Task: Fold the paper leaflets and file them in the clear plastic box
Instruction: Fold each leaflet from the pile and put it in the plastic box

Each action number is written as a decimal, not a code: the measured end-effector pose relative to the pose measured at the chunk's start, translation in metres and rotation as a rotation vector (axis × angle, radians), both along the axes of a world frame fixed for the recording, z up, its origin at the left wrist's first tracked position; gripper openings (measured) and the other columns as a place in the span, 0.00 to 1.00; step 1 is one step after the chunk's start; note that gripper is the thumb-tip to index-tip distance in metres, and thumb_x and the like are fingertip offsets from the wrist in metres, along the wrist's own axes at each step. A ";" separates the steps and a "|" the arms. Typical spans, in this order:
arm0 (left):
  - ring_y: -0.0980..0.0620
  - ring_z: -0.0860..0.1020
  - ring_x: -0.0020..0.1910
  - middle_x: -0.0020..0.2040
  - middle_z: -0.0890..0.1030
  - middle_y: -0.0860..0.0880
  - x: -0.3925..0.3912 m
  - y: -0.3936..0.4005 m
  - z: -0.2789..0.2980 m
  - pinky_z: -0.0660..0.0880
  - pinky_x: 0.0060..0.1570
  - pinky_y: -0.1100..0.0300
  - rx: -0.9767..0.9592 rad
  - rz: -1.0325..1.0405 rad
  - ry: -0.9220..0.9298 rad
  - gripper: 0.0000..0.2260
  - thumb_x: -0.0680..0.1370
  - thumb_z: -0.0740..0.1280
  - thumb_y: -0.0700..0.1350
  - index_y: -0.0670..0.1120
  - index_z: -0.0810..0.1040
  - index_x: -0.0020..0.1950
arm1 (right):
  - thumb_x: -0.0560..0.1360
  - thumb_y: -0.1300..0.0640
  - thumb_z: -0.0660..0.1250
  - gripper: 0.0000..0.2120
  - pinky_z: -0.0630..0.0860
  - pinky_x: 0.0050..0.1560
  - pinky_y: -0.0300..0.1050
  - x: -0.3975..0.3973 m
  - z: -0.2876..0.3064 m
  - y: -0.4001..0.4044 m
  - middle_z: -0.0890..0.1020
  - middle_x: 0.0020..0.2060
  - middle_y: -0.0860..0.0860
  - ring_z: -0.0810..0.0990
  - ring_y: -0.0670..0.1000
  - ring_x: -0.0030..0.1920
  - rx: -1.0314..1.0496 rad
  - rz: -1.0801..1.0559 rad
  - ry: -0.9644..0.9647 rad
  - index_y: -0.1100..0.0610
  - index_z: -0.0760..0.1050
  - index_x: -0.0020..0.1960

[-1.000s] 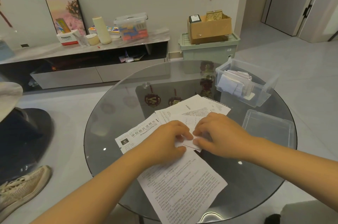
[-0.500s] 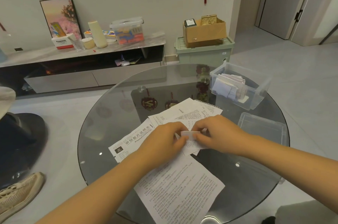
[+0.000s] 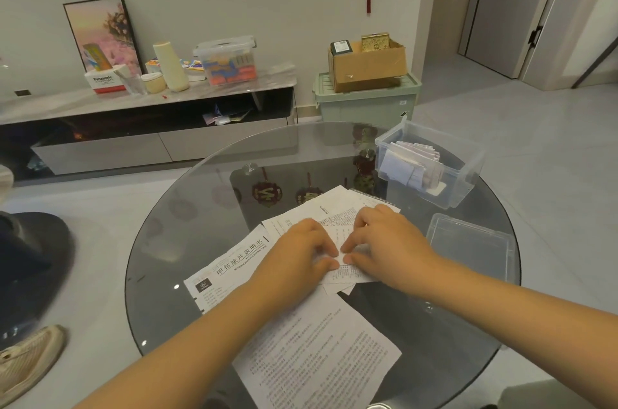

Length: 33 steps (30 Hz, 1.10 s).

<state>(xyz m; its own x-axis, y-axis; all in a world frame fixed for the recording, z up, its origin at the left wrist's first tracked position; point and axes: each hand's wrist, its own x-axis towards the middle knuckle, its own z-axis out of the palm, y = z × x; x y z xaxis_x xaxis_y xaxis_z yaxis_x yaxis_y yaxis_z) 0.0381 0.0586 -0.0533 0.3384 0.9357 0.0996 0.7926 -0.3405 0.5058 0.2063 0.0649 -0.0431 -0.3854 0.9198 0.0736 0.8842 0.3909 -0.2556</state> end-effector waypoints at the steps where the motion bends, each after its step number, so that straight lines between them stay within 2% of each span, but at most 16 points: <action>1: 0.60 0.71 0.52 0.52 0.73 0.59 -0.001 0.001 0.001 0.69 0.55 0.66 0.010 -0.029 0.042 0.06 0.75 0.69 0.50 0.54 0.78 0.51 | 0.75 0.41 0.63 0.16 0.66 0.52 0.41 0.000 0.001 0.000 0.74 0.54 0.45 0.67 0.48 0.56 -0.023 0.040 -0.014 0.44 0.77 0.60; 3: 0.58 0.72 0.55 0.54 0.76 0.59 -0.003 0.004 0.004 0.69 0.57 0.65 0.032 -0.070 0.154 0.10 0.76 0.67 0.52 0.53 0.79 0.57 | 0.75 0.40 0.62 0.20 0.68 0.54 0.43 0.002 0.003 0.000 0.76 0.56 0.44 0.67 0.48 0.57 -0.063 0.093 -0.045 0.45 0.76 0.63; 6: 0.57 0.72 0.57 0.57 0.78 0.57 0.000 0.008 0.010 0.69 0.58 0.63 0.098 -0.155 0.321 0.14 0.78 0.62 0.53 0.53 0.77 0.61 | 0.76 0.41 0.62 0.18 0.69 0.54 0.44 0.005 0.003 0.004 0.77 0.57 0.44 0.69 0.48 0.56 -0.018 0.122 -0.109 0.45 0.75 0.64; 11: 0.54 0.76 0.51 0.53 0.80 0.52 0.011 0.008 0.015 0.73 0.54 0.58 0.124 -0.151 0.378 0.13 0.80 0.58 0.50 0.50 0.79 0.57 | 0.78 0.49 0.55 0.15 0.68 0.41 0.43 0.007 0.003 0.001 0.81 0.44 0.50 0.74 0.50 0.45 0.102 0.148 -0.156 0.50 0.80 0.53; 13: 0.55 0.75 0.50 0.52 0.80 0.54 0.014 0.008 0.017 0.73 0.52 0.59 0.103 -0.097 0.314 0.11 0.79 0.59 0.51 0.51 0.78 0.56 | 0.79 0.51 0.53 0.15 0.71 0.41 0.44 0.009 0.006 0.001 0.81 0.43 0.51 0.76 0.51 0.44 0.114 0.108 -0.128 0.52 0.78 0.54; 17: 0.56 0.77 0.49 0.50 0.81 0.55 0.024 0.011 0.029 0.72 0.51 0.62 0.086 0.031 0.145 0.09 0.79 0.63 0.49 0.51 0.81 0.55 | 0.80 0.51 0.54 0.13 0.75 0.49 0.47 0.017 0.015 0.006 0.81 0.48 0.49 0.76 0.49 0.48 0.113 0.050 0.017 0.52 0.76 0.55; 20: 0.58 0.79 0.42 0.42 0.82 0.56 0.033 0.017 0.041 0.74 0.46 0.64 0.037 0.148 -0.069 0.06 0.77 0.67 0.47 0.50 0.84 0.48 | 0.79 0.54 0.59 0.10 0.73 0.50 0.41 0.025 0.026 0.011 0.79 0.48 0.47 0.74 0.45 0.47 0.089 -0.006 0.218 0.52 0.79 0.54; 23: 0.61 0.78 0.37 0.34 0.79 0.60 0.042 0.026 0.049 0.75 0.41 0.67 -0.002 0.173 -0.184 0.05 0.76 0.69 0.46 0.50 0.84 0.46 | 0.78 0.57 0.62 0.09 0.74 0.50 0.41 0.034 0.039 0.019 0.81 0.46 0.48 0.76 0.46 0.46 0.063 -0.058 0.331 0.53 0.81 0.52; 26: 0.65 0.76 0.32 0.33 0.77 0.60 0.055 0.041 0.062 0.70 0.34 0.75 0.018 0.147 -0.236 0.05 0.76 0.69 0.44 0.49 0.84 0.47 | 0.77 0.58 0.63 0.09 0.72 0.47 0.38 0.046 0.053 0.030 0.81 0.44 0.47 0.75 0.45 0.44 0.052 -0.098 0.374 0.54 0.82 0.50; 28: 0.66 0.74 0.28 0.32 0.77 0.60 0.066 0.055 0.071 0.68 0.30 0.77 0.020 0.122 -0.243 0.05 0.76 0.69 0.43 0.49 0.85 0.47 | 0.77 0.58 0.64 0.08 0.68 0.44 0.37 0.057 0.061 0.040 0.81 0.43 0.48 0.74 0.45 0.43 0.051 -0.142 0.388 0.53 0.82 0.50; 30: 0.62 0.75 0.30 0.34 0.80 0.56 0.076 0.066 0.077 0.68 0.30 0.77 0.021 0.091 -0.233 0.06 0.75 0.69 0.42 0.48 0.85 0.47 | 0.76 0.59 0.65 0.08 0.65 0.40 0.35 0.066 0.067 0.047 0.79 0.40 0.47 0.73 0.46 0.42 0.062 -0.179 0.390 0.53 0.83 0.49; 33: 0.57 0.77 0.36 0.38 0.82 0.51 0.093 0.086 0.080 0.71 0.35 0.75 0.039 0.051 -0.250 0.06 0.75 0.68 0.40 0.46 0.85 0.49 | 0.76 0.60 0.65 0.08 0.64 0.36 0.33 0.081 0.071 0.060 0.71 0.32 0.40 0.71 0.43 0.38 0.087 -0.243 0.401 0.55 0.83 0.49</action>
